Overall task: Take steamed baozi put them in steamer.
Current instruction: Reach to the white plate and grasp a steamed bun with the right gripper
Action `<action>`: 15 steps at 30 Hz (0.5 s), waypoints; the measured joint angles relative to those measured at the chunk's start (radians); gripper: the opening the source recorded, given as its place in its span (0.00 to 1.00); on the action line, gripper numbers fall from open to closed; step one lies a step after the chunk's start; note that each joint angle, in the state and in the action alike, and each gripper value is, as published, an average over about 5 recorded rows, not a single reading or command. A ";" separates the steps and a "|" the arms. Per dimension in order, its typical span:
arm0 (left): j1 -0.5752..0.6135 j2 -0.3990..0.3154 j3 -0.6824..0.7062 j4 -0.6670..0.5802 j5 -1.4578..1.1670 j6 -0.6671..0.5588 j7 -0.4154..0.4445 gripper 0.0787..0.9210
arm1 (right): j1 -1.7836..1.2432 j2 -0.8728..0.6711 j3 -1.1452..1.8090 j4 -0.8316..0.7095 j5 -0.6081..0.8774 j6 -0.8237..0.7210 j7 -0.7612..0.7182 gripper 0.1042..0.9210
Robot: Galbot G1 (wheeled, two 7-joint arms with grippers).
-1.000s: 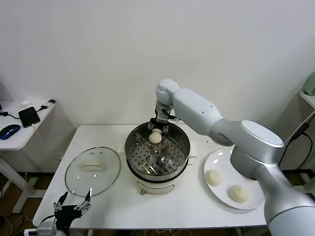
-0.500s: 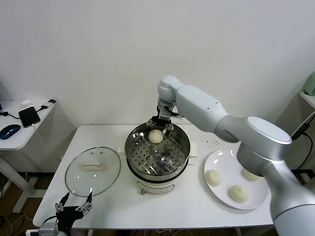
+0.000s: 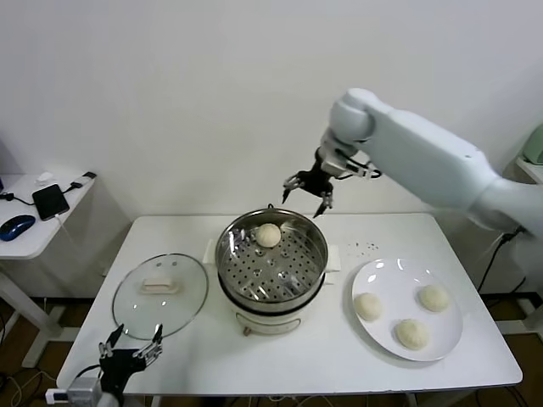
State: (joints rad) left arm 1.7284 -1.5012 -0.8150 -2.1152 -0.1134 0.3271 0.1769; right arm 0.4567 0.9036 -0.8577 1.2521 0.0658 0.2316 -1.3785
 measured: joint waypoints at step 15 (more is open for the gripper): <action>0.007 0.007 0.007 -0.020 -0.017 0.009 0.007 0.88 | -0.269 -0.286 0.142 0.244 -0.033 -0.562 0.013 0.88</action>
State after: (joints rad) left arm 1.7352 -1.4939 -0.8081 -2.1351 -0.1301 0.3360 0.1837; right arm 0.1879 0.6175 -0.7161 1.4961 0.0329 -0.3307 -1.3655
